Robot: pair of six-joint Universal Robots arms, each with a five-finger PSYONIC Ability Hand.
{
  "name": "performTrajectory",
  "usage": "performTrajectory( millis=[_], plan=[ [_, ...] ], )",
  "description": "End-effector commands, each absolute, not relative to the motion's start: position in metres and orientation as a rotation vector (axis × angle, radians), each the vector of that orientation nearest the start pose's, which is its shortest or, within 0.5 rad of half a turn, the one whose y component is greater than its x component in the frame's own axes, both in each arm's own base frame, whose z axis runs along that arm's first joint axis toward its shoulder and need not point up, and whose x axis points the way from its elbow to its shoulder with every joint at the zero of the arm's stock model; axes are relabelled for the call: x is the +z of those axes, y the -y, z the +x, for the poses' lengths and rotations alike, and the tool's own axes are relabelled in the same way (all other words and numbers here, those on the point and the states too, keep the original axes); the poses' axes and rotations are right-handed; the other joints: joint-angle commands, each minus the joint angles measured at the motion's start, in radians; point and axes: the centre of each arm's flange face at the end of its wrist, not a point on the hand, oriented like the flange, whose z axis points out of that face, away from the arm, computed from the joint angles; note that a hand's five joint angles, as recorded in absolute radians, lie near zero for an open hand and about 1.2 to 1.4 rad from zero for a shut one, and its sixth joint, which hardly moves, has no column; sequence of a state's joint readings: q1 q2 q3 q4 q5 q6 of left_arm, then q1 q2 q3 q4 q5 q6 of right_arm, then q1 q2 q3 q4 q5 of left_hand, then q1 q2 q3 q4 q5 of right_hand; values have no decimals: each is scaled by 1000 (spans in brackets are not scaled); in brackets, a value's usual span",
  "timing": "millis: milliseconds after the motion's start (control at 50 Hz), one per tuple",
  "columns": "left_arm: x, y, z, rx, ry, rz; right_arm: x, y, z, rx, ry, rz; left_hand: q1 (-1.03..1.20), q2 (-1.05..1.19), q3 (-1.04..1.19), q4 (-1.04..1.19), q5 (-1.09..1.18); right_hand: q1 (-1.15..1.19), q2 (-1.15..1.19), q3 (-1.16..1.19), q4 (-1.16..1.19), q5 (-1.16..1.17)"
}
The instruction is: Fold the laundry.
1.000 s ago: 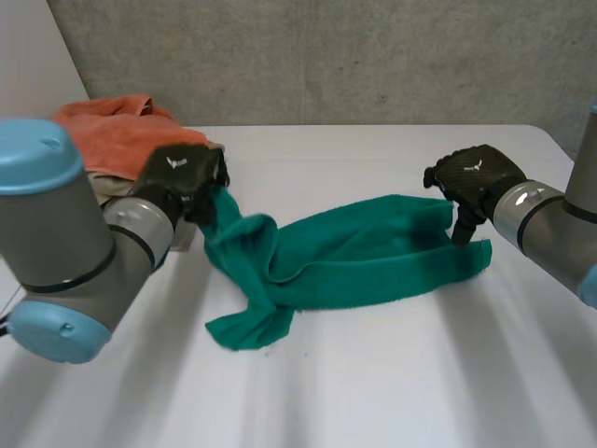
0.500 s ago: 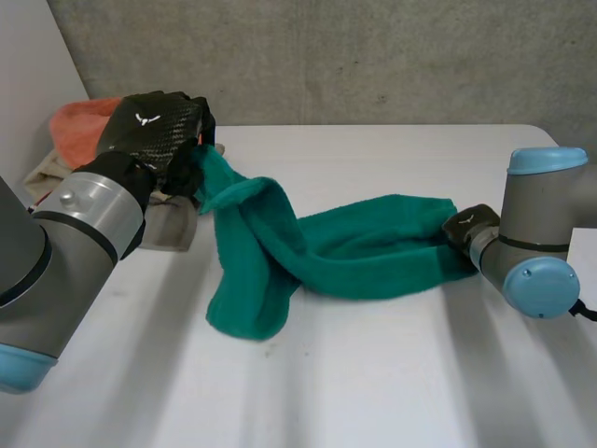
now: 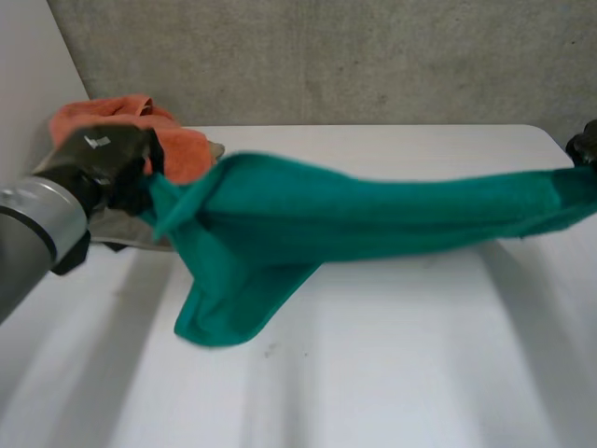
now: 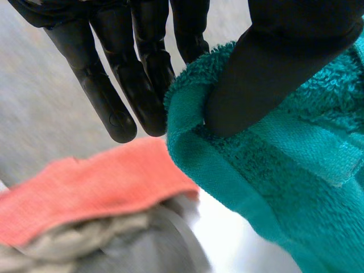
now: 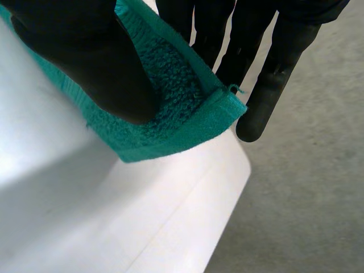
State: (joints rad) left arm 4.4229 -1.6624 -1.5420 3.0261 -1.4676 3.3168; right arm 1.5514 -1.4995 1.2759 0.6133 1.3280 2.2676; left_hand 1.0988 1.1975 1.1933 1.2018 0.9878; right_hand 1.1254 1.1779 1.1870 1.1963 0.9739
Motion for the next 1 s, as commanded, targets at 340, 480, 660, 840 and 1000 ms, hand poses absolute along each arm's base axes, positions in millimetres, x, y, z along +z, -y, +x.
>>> performTrajectory(
  millis=[340, 480, 660, 840, 1000],
  plan=[
    [391, 381, -281, -2937, -1383, 467, 387, 418, 148, -3081, -1474, -304, 297, 199, 203, 194, 234, 271, 218, 209, 200, 248],
    [373, 373, -280, -2896, -1562, 499, 345, 411, 156, -2879, -1650, -471, 297, 199, 203, 194, 234, 271, 218, 209, 200, 248],
    [261, 346, -275, -2478, -2107, 663, 268, 378, 163, -2388, -2077, -672, 297, 199, 203, 194, 234, 271, 218, 209, 200, 248],
    [174, 307, -258, -2044, -2320, 872, 180, 330, 154, -1879, -2420, -1054, 297, 199, 203, 194, 234, 271, 218, 209, 200, 248],
    [165, 301, -253, -1965, -2245, 973, 167, 321, 154, -1848, -2450, -1199, -679, -777, -773, -782, -742, 271, 218, 209, 200, 248]
  ],
)
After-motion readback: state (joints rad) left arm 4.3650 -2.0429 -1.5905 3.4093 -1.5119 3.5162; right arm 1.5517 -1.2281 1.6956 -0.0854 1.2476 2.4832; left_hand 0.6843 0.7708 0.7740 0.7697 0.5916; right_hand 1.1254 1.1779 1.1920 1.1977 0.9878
